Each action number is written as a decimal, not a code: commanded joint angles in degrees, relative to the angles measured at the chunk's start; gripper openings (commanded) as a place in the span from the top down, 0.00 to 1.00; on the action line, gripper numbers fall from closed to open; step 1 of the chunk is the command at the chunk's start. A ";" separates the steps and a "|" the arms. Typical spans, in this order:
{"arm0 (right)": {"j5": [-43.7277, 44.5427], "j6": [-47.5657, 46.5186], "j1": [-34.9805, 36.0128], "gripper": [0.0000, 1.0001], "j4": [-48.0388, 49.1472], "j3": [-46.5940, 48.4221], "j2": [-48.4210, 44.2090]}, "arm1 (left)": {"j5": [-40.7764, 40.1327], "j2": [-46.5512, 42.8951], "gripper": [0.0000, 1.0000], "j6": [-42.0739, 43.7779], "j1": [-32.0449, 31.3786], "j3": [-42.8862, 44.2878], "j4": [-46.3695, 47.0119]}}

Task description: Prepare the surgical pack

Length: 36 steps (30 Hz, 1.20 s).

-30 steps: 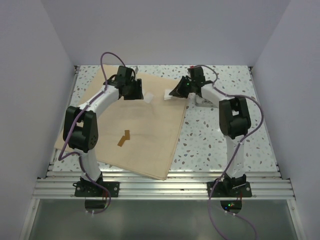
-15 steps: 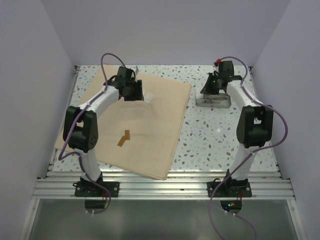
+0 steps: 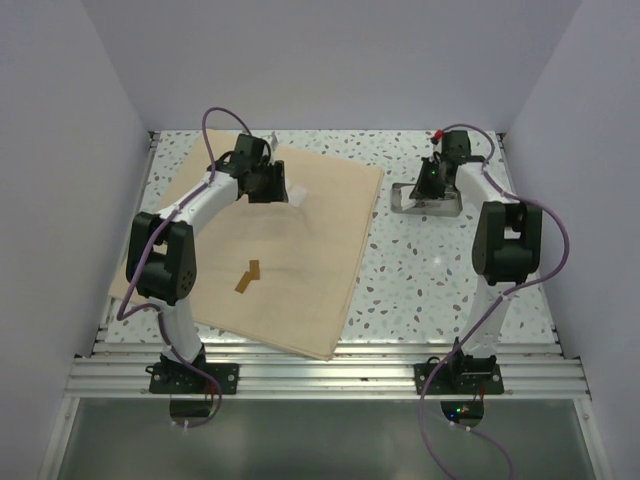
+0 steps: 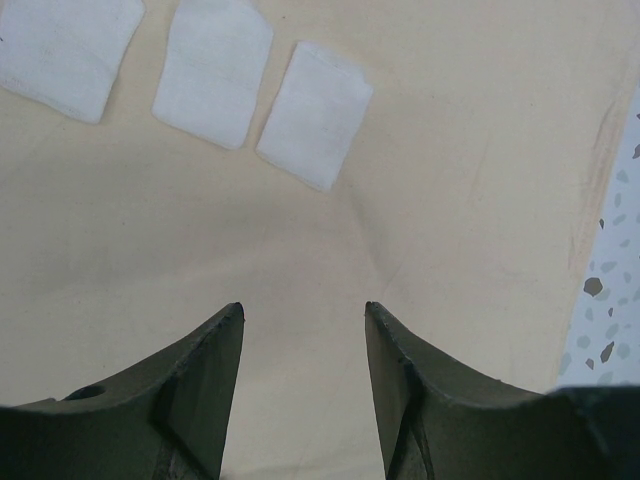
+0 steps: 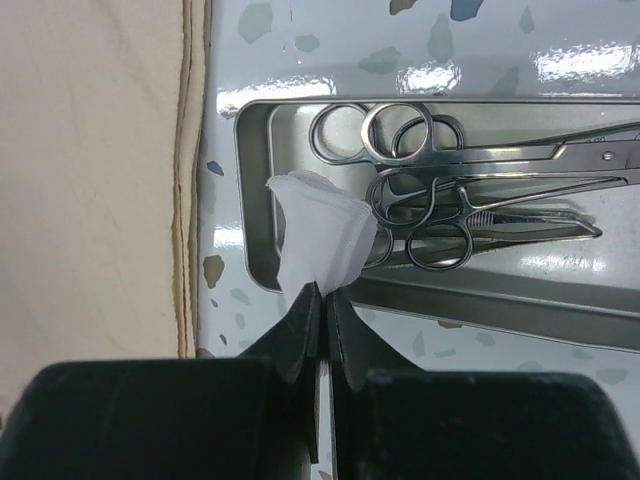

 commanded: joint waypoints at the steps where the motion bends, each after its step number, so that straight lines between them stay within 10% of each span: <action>1: -3.83 1.61 -0.36 1.00 4.74 0.54 0.08 | 1.06 -0.91 0.44 -0.32 0.47 -0.26 0.70; 24: -7.09 6.09 -0.80 0.99 7.39 2.99 7.46 | 1.15 -1.17 0.44 -0.67 0.56 -0.44 0.87; 29: -5.95 5.83 -0.71 0.72 4.93 4.75 7.20 | 0.80 -1.44 0.44 -0.49 0.65 -0.26 0.61; 36: -2.70 8.20 -0.71 0.59 -2.19 6.43 1.40 | -2.18 -1.35 0.44 -0.14 1.35 0.35 -0.88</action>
